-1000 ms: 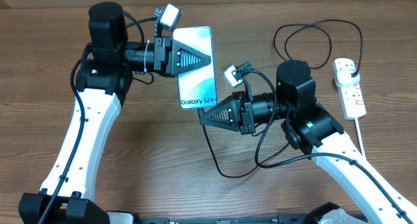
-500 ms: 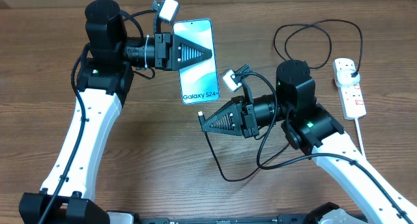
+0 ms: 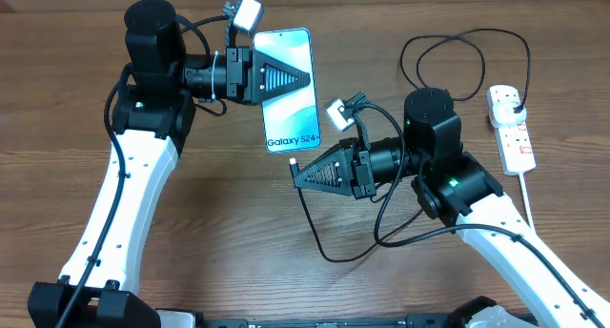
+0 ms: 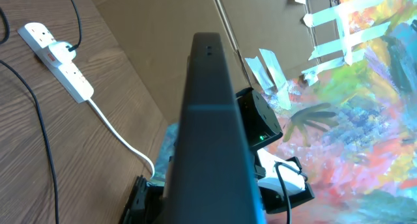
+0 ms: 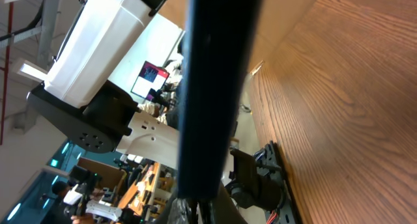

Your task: Plug charger to phone and switch on socket

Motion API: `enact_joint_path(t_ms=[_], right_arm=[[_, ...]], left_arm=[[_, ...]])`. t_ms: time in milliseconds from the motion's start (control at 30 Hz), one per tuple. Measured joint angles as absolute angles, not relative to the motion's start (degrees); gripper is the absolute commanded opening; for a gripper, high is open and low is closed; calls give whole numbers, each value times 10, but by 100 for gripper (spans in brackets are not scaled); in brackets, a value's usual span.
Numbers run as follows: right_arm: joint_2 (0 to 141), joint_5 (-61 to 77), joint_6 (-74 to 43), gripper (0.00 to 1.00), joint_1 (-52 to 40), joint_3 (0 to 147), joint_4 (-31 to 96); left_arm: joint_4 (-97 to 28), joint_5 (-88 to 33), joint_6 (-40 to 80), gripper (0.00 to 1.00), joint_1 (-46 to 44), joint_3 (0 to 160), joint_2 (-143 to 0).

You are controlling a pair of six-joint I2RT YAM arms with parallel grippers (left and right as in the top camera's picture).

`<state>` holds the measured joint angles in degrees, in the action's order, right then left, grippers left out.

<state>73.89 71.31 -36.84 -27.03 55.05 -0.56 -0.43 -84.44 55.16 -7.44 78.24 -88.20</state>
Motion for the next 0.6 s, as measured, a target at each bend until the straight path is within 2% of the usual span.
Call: enact_joint_path(t_ms=[600], right_arm=[[739,707,-373,4,-256,550,-19]], left_arm=[[-4,-853,552,4,-74,782,-882]])
